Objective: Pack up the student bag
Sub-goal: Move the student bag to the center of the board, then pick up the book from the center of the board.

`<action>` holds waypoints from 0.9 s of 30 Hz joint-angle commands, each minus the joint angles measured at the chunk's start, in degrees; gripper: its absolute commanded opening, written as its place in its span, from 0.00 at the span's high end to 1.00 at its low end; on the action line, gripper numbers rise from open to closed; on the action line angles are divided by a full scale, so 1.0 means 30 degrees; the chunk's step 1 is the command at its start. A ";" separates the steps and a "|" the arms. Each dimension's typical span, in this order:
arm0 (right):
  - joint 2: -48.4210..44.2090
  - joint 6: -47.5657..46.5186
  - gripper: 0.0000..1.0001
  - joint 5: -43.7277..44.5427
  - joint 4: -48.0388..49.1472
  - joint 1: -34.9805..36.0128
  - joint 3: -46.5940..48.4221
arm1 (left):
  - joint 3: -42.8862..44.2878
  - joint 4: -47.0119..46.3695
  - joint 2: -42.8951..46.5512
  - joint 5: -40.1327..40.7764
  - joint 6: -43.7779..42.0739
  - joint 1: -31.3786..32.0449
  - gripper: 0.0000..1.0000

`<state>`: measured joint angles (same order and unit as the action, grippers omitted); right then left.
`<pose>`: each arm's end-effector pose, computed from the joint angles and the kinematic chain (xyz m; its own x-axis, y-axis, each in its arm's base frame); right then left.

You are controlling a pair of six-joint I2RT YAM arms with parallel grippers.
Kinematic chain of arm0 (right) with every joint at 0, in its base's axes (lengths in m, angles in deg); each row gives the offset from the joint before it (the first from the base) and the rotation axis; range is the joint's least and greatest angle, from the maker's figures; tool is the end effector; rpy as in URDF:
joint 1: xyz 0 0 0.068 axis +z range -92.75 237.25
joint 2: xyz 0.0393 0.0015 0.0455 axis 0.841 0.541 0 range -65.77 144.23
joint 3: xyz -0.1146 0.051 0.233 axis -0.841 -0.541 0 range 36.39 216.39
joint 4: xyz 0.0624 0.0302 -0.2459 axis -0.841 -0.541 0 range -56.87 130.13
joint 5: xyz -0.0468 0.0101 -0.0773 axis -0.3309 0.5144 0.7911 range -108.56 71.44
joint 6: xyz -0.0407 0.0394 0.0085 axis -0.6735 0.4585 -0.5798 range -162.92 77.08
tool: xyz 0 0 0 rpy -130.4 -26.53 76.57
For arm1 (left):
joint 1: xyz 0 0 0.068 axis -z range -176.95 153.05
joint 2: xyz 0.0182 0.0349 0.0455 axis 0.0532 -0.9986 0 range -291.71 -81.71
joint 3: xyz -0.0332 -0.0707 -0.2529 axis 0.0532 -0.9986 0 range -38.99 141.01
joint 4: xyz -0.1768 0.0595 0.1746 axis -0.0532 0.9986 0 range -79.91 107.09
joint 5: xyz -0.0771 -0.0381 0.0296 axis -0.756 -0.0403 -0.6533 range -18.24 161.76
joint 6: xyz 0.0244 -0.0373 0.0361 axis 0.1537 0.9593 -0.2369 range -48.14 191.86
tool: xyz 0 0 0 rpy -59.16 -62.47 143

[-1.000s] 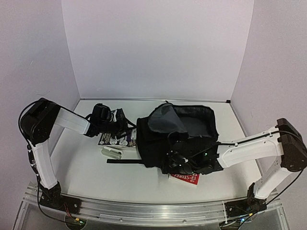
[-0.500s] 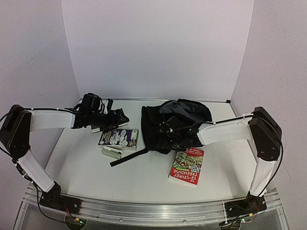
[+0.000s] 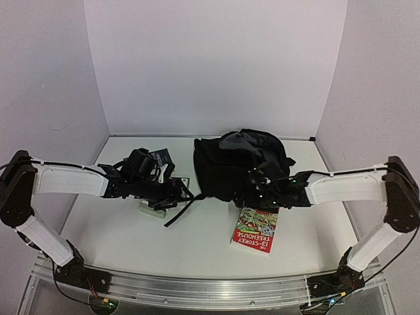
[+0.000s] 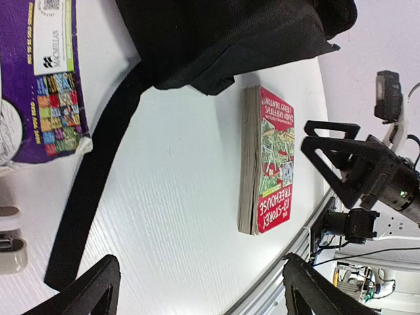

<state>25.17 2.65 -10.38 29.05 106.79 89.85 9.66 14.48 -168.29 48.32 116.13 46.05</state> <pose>0.2157 0.2440 0.1858 -0.8347 0.1106 -0.5395 -0.1370 0.9071 0.3980 0.2173 -0.2248 0.1943 -0.9395 0.0003 -0.3424 0.2583 0.6572 -0.7080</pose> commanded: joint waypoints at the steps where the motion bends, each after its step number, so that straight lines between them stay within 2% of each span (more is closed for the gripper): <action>1: -0.3320 0.2820 0.04 -0.0277 -0.1481 -0.0174 -0.3165 | 0.0042 -0.0384 -0.0107 0.0394 0.0703 0.1196 0.17; 6: -0.4895 0.4390 0.06 -0.0700 -0.1576 -0.0561 -0.6058 | 0.1044 -0.1757 -0.2221 -0.0446 0.1340 0.2856 0.22; 13: -0.5911 0.5025 0.12 -0.0902 -0.0508 -0.0591 -0.7412 | 0.4129 -0.2511 -0.6171 -0.1672 0.0833 0.3841 0.28; 19: -0.5296 0.5207 0.17 -0.1636 0.1152 -0.0592 -0.8154 | 0.6367 -0.2275 -0.8819 -0.2937 0.0332 0.4026 0.34; 27: -0.4270 0.5249 0.19 -0.2892 0.3305 -0.0591 -0.8477 | 0.7848 -0.2127 -1.0636 -0.4175 0.0140 0.4219 0.39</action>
<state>10.82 17.63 -16.74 33.52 105.10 64.91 29.50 9.03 -198.13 39.26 117.79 58.05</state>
